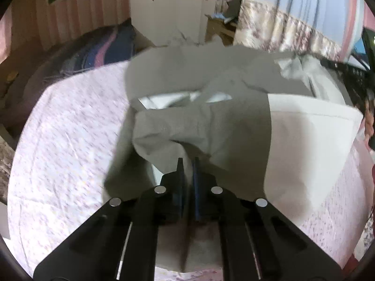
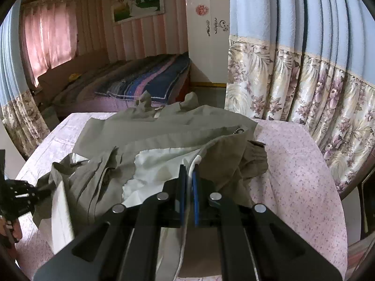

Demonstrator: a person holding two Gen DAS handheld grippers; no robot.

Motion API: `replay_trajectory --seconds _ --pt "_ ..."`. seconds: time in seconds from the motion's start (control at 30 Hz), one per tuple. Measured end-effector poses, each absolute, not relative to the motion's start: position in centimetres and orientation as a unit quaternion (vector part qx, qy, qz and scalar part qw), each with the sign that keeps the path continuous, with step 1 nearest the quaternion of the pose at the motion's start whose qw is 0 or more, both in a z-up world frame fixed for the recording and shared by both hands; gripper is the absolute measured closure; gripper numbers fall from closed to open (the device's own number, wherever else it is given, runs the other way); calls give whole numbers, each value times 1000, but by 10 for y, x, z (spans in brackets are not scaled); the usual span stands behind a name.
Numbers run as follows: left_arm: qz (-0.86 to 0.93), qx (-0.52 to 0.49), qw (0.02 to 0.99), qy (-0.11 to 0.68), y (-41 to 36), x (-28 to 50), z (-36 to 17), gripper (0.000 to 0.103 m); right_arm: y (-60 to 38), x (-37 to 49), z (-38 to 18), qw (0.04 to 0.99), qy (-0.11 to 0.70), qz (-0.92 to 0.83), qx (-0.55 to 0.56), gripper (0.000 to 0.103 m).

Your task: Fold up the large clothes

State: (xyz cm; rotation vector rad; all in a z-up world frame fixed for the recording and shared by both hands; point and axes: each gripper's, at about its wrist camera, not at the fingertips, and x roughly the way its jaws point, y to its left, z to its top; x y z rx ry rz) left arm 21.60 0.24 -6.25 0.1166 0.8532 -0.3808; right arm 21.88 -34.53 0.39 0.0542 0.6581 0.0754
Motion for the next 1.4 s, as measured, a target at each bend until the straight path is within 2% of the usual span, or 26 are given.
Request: replay_trajectory --seconds 0.37,0.47,0.57,0.67,0.7,0.73,0.8,0.83,0.87,0.9,0.97,1.2,1.33,1.4 --pt "-106 79 947 293 40 272 20 99 -352 230 25 958 282 6 52 98" --pt "-85 87 949 290 44 301 24 97 -361 251 29 956 287 -9 65 98" --pt "-72 84 942 317 49 331 4 96 -366 279 22 950 305 -15 67 96" --pt "-65 85 927 358 50 343 -33 94 -372 301 9 940 332 -16 72 85" --pt "-67 77 924 369 53 342 -41 93 -378 304 8 937 339 0 87 72" --pt "-69 71 921 376 55 340 -46 90 -382 304 9 935 341 9 100 57" --pt "-67 63 918 385 59 333 -52 83 -393 295 18 937 326 26 127 41" --pt "-64 63 920 381 60 327 -52 78 -395 291 22 937 322 29 131 38" --pt "-58 63 922 378 61 323 -51 71 -400 284 29 938 316 35 136 38" --pt "-55 62 923 376 63 319 -50 56 -401 279 32 940 312 36 137 37" --pt "-50 55 925 373 69 314 -48 39 -407 266 37 944 304 28 122 36" --pt "-81 34 924 372 75 280 -43 28 -413 249 -11 928 363 21 80 33" --pt "-83 44 922 376 71 259 -48 13 -411 253 -46 913 400 26 79 34" --pt "-89 43 918 384 70 253 -54 12 -406 252 -54 909 406 40 81 34"
